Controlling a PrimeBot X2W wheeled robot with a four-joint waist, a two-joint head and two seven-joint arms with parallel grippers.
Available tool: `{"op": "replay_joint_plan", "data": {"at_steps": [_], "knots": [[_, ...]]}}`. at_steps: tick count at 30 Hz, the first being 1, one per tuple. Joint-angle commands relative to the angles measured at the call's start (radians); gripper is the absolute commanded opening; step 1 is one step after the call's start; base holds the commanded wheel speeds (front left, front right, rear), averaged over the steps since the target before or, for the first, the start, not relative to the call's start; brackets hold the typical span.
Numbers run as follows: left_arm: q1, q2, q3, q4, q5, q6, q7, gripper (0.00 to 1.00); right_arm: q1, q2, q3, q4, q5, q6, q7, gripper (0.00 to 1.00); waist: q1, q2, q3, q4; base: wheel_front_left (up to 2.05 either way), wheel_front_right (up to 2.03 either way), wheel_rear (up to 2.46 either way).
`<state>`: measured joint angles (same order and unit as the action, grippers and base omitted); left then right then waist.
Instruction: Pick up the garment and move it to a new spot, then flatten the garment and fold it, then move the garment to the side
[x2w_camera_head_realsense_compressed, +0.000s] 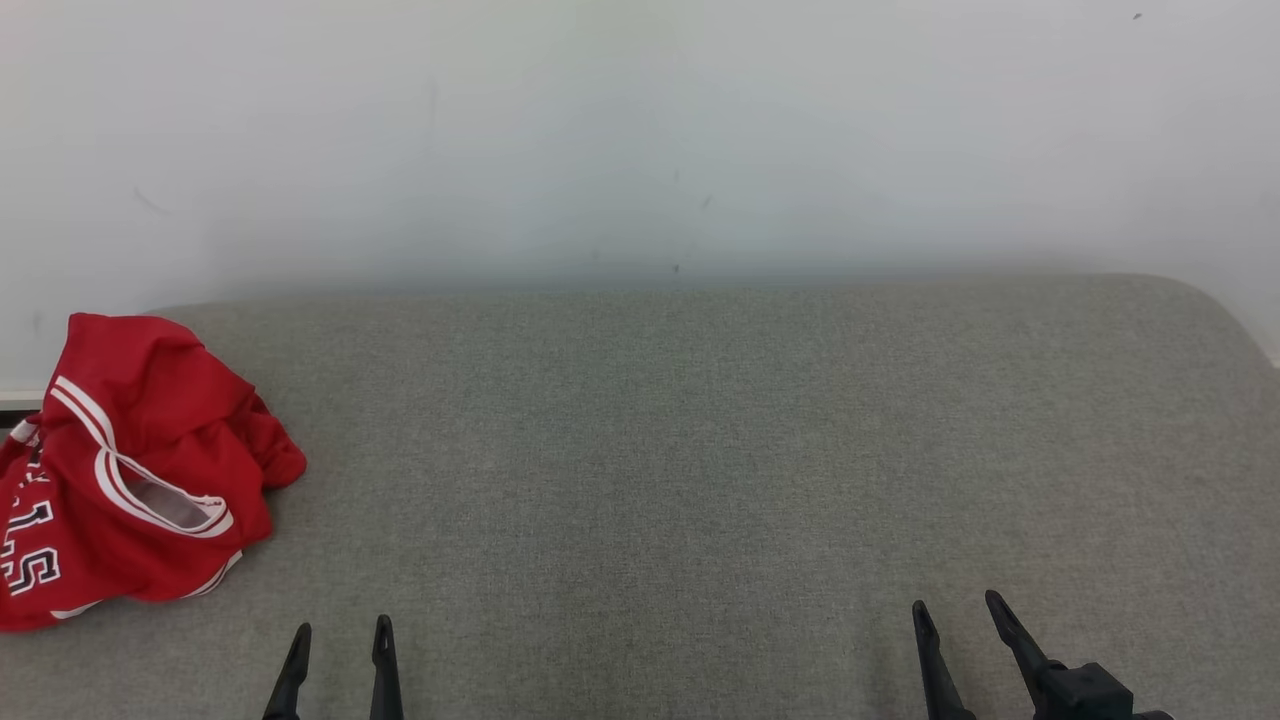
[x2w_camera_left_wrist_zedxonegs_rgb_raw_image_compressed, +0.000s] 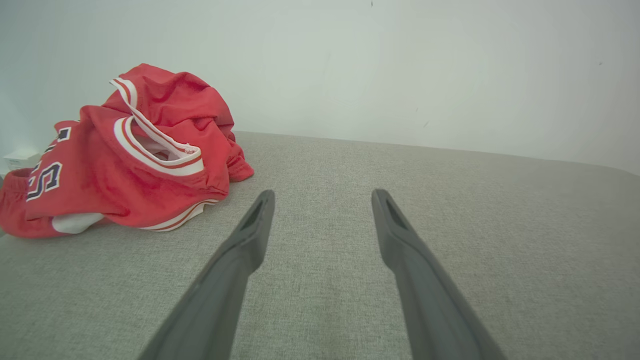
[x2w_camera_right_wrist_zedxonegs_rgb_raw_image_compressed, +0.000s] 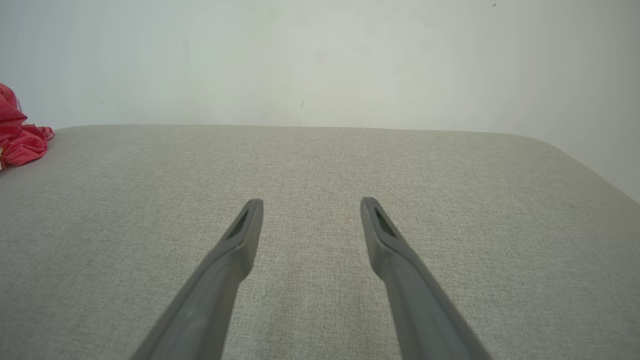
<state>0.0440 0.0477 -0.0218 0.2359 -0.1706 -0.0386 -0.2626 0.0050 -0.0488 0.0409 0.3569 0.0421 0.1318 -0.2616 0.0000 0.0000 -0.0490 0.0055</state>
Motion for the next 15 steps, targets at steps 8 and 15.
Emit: {"op": "replay_joint_plan", "data": {"at_steps": [8,15], "knots": [[0.006,0.005,-0.002,0.005,0.005,0.001,-0.003,1.00,0.012,-0.003,-0.001,-0.004,0.004,-0.002,-0.005,1.00,0.0000,0.0000,0.004,0.001,0.00,0.00,0.00],[0.003,0.005,-0.007,0.006,0.001,0.002,-0.003,1.00,0.014,-0.003,-0.004,-0.007,0.005,-0.002,-0.005,1.00,0.0000,0.0000,0.005,0.008,0.00,0.00,0.00]]}}
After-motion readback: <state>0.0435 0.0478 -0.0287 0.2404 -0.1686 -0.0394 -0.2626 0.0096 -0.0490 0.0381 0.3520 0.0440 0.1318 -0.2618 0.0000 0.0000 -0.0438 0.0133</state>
